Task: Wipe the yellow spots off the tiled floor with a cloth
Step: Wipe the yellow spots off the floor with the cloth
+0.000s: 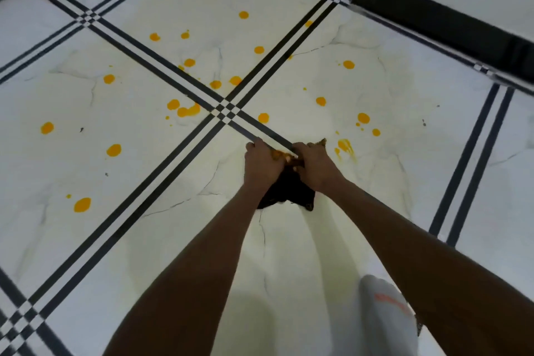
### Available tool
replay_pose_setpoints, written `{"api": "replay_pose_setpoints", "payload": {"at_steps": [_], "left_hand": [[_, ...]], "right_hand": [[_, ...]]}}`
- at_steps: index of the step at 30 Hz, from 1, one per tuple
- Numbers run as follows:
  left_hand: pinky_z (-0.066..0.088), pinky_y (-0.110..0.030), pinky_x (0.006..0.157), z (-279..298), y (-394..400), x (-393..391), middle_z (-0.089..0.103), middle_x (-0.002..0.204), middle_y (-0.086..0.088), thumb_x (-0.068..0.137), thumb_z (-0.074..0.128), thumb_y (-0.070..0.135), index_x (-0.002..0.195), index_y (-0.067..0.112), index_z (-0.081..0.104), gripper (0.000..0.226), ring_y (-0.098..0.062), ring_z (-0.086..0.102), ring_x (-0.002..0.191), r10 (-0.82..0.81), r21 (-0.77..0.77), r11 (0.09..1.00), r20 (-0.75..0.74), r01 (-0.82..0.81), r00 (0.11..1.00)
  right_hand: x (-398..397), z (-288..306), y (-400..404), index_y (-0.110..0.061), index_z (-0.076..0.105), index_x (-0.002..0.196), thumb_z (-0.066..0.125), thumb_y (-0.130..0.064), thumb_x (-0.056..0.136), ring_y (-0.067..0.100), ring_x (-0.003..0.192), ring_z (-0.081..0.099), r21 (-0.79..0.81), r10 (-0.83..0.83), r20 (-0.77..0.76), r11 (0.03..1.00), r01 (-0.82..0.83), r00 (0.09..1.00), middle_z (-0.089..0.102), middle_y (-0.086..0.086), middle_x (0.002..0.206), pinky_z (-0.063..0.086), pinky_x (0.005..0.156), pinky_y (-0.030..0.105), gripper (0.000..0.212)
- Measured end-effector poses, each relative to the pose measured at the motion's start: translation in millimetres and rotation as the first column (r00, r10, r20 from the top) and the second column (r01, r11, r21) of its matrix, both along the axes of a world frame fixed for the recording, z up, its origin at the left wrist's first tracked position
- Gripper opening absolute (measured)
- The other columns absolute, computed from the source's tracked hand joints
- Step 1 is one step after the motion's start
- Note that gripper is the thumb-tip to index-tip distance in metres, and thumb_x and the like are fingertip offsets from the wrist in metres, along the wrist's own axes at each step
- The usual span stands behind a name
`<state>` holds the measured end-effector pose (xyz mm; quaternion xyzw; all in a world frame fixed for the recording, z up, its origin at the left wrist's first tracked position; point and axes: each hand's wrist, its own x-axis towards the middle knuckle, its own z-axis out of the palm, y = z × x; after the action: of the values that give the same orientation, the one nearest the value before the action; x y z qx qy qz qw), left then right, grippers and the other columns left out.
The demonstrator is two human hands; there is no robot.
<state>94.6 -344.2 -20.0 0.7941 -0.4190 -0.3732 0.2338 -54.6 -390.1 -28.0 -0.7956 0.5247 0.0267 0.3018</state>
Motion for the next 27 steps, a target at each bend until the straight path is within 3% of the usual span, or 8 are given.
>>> {"api": "replay_pose_setpoints", "payload": {"at_steps": [2, 5, 11, 14, 17, 20, 24, 27], "left_hand": [[0.057, -0.048, 0.096, -3.4, -17.2, -2.3, 0.069, 0.113, -0.015, 0.079, 0.080, 0.032, 0.117, 0.004, 0.063, 0.050, -0.033, 0.068, 0.109, 0.028, 0.082, 0.996, -0.016, -0.027, 0.999], [0.059, -0.041, 0.096, 8.5, -24.5, 8.0, 0.075, 0.103, -0.005, 0.083, 0.082, 0.032, 0.092, 0.015, 0.076, 0.020, -0.025, 0.071, 0.105, -0.002, 0.092, 0.996, -0.077, 0.009, 0.997], [0.059, -0.030, 0.078, 85.7, -22.2, 37.1, 0.076, 0.106, -0.020, 0.098, 0.070, 0.023, 0.103, 0.004, 0.067, 0.021, -0.036, 0.073, 0.102, -0.194, -0.239, 0.962, -0.261, 0.132, 0.945], [0.059, -0.038, 0.081, 112.7, -29.4, 44.5, 0.080, 0.089, -0.011, 0.094, 0.075, 0.025, 0.102, 0.007, 0.070, 0.020, -0.026, 0.076, 0.087, -0.225, -0.379, 0.915, -0.190, 0.139, 0.956], [0.053, -0.024, 0.072, 134.8, -37.5, 52.1, 0.075, 0.071, 0.004, 0.093, 0.076, 0.022, 0.101, 0.008, 0.071, 0.017, -0.004, 0.068, 0.068, -0.247, -0.520, 0.848, -0.213, 0.105, 0.945], [0.055, -0.026, 0.078, 148.9, -40.3, 61.3, 0.075, 0.080, -0.014, 0.093, 0.076, 0.020, 0.099, 0.013, 0.073, 0.010, -0.008, 0.069, 0.074, -0.318, -0.590, 0.795, -0.207, 0.141, 0.925], [0.058, -0.036, 0.093, 123.4, -23.3, 75.1, 0.079, 0.091, -0.008, 0.087, 0.081, 0.011, 0.095, 0.015, 0.075, 0.011, -0.018, 0.076, 0.093, -0.548, -0.393, 0.796, -0.141, 0.461, 0.825], [0.060, -0.043, 0.096, 76.2, 1.3, 76.4, 0.081, 0.098, -0.005, 0.082, 0.084, 0.007, 0.104, 0.014, 0.078, 0.024, -0.020, 0.076, 0.100, -0.668, -0.074, 0.739, -0.215, 0.670, 0.713]], "right_hand": [[-4.7, 0.2, -12.6, -0.012, 0.059, 0.128, 0.072, -0.017, 0.088, 0.038, 0.114, 0.060, 0.035, 0.013, -0.062, 0.999, -0.011, 0.998, 0.067, 0.014, 0.115, 0.046, 0.082, 0.038, 0.043], [-10.0, 11.0, -23.3, -0.019, 0.067, 0.117, 0.075, -0.027, 0.087, 0.037, 0.123, 0.054, 0.048, 0.079, -0.125, 0.996, -0.074, 0.989, 0.064, 0.005, 0.112, 0.045, 0.093, 0.041, 0.032], [-38.4, 73.3, -42.6, -0.025, 0.073, 0.117, 0.082, -0.055, 0.081, 0.030, 0.140, 0.037, 0.002, 0.104, -0.056, 0.995, -0.104, 0.993, 0.057, -0.005, 0.142, 0.032, 0.110, 0.051, 0.047], [-51.9, 115.8, -55.0, -0.023, 0.072, 0.102, 0.079, -0.064, 0.080, 0.022, 0.116, 0.061, -0.031, 0.067, 0.006, 0.997, -0.067, 0.998, 0.072, -0.001, 0.116, 0.046, 0.106, 0.050, 0.047], [-61.8, 150.3, -61.1, -0.013, 0.073, 0.095, 0.083, -0.050, 0.083, 0.027, 0.086, 0.068, -0.124, 0.093, 0.086, 0.989, -0.082, 0.992, 0.073, 0.006, 0.087, 0.057, 0.082, 0.044, 0.040], [-66.6, 170.2, -53.0, -0.019, 0.069, 0.093, 0.082, -0.041, 0.085, 0.024, 0.081, 0.063, -0.266, 0.102, 0.083, 0.961, -0.076, 0.991, 0.066, -0.001, 0.080, 0.054, 0.074, 0.042, 0.027], [-61.8, 158.8, -26.5, -0.022, 0.071, 0.103, 0.082, -0.038, 0.083, 0.019, 0.089, 0.059, -0.211, 0.183, -0.137, 0.955, -0.209, 0.974, 0.061, -0.006, 0.089, 0.051, 0.076, 0.036, 0.028], [-51.9, 117.8, -3.7, -0.013, 0.073, 0.104, 0.080, -0.046, 0.085, 0.022, 0.091, 0.066, 0.162, 0.337, -0.393, 0.941, -0.297, 0.856, 0.071, 0.004, 0.096, 0.056, 0.081, 0.034, 0.039]]}}
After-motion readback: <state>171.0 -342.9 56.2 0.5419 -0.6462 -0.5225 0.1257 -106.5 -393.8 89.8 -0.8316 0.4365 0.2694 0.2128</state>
